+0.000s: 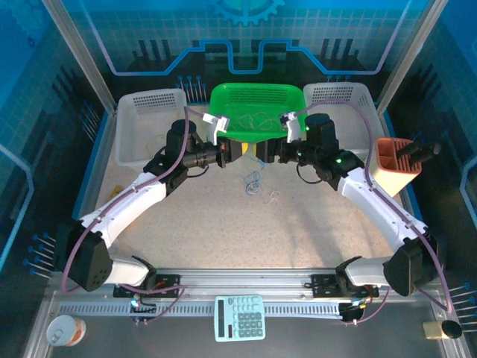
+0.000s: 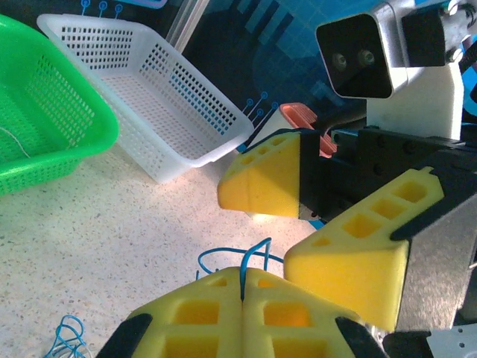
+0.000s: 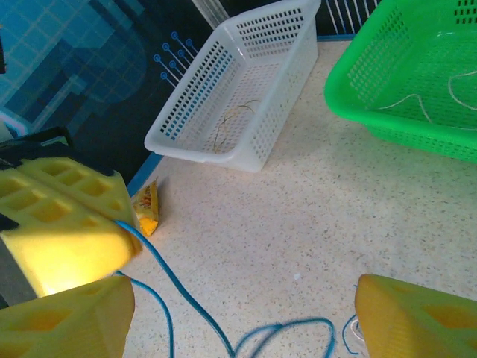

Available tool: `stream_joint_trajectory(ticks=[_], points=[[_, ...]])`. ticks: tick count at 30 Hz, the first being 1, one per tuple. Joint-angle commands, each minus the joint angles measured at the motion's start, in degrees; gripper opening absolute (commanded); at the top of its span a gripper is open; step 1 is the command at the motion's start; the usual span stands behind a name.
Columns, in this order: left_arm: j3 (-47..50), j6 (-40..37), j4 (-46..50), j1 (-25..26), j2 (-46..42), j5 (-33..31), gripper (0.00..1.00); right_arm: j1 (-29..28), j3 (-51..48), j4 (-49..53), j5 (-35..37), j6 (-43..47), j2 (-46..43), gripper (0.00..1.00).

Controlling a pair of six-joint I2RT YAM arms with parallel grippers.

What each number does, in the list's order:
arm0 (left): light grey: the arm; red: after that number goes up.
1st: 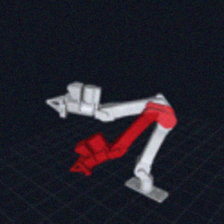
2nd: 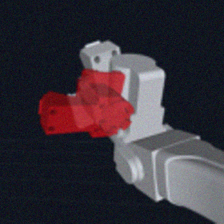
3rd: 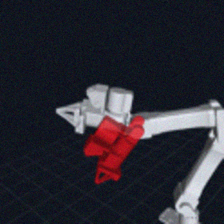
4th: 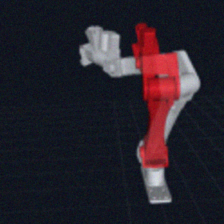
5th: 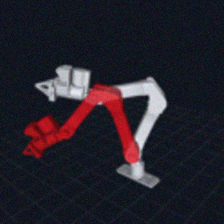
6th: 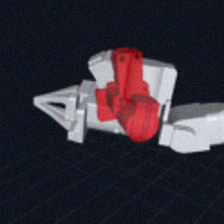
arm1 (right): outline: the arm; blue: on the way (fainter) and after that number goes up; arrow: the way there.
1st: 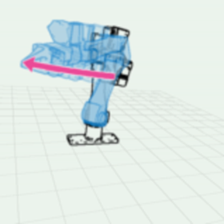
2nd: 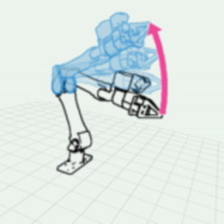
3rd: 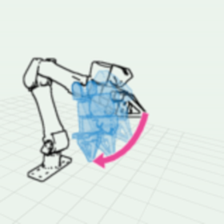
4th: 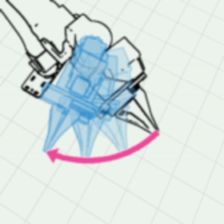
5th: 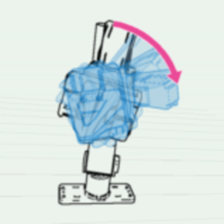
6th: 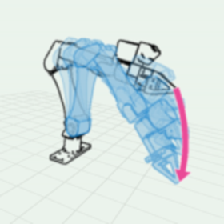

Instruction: Untangle the cables

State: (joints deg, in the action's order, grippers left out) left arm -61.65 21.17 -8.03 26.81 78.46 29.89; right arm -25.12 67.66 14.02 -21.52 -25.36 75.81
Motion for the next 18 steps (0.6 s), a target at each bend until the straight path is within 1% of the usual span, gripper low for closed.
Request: stream_joint_trajectory(ticks=[1,6,9,15,18], points=[[-1.45,1.09,-1.20,0.91,0.55,1.51,0.00,-1.06,1.30,-1.49,0.07,0.81,1.97,0.77],[-1.48,1.07,-0.76,1.37,0.15,1.80,0.00,-0.13,0.12,-2.53,3.13,0.36,3.95,0.71],[-0.87,0.90,-0.49,1.40,-0.96,1.75,0.00,1.57,-1.53,-4.20,3.84,-0.93,3.93,0.63],[0.54,0.88,-0.23,1.39,-2.64,1.76,0.00,4.31,-3.41,-5.52,3.54,-2.14,3.22,0.34],[1.10,1.06,-0.39,1.38,-3.03,1.92,0.00,5.03,-3.67,-5.63,3.35,-2.21,2.87,0.17]])
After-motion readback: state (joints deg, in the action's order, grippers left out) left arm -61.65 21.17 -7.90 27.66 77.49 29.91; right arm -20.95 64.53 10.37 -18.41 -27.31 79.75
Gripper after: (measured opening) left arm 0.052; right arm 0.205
